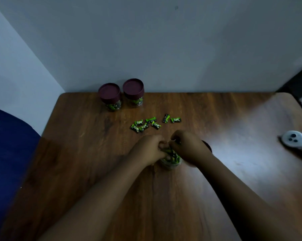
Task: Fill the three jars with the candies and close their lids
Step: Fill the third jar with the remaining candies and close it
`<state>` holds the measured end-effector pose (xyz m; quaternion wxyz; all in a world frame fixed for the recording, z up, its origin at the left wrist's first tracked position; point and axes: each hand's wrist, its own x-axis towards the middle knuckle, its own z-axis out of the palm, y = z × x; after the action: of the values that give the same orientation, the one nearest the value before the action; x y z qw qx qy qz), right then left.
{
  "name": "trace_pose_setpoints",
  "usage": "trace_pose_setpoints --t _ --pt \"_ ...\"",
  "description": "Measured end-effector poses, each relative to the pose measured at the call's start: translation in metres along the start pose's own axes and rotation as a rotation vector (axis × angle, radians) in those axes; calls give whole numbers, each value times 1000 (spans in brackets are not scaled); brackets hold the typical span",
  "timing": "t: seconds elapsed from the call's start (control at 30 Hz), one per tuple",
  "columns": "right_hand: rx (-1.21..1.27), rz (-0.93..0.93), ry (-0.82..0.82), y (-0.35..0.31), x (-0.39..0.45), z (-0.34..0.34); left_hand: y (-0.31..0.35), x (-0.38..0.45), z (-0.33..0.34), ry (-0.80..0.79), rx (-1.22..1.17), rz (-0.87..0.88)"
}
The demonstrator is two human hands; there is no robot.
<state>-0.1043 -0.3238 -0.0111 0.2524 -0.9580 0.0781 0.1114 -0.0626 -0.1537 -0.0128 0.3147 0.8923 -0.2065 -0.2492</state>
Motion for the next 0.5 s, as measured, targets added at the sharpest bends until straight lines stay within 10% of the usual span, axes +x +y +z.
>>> trace_pose_setpoints --t 0.13,0.3,0.5 --pt "-34 -28 75 10 2 -8 -41 -12 -9 131 23 -118" --pt "-51 -32 179 16 46 -7 -90 -32 19 -154 557 -263" --pt "-127 130 -69 20 124 22 -89 -10 41 62 579 -82"
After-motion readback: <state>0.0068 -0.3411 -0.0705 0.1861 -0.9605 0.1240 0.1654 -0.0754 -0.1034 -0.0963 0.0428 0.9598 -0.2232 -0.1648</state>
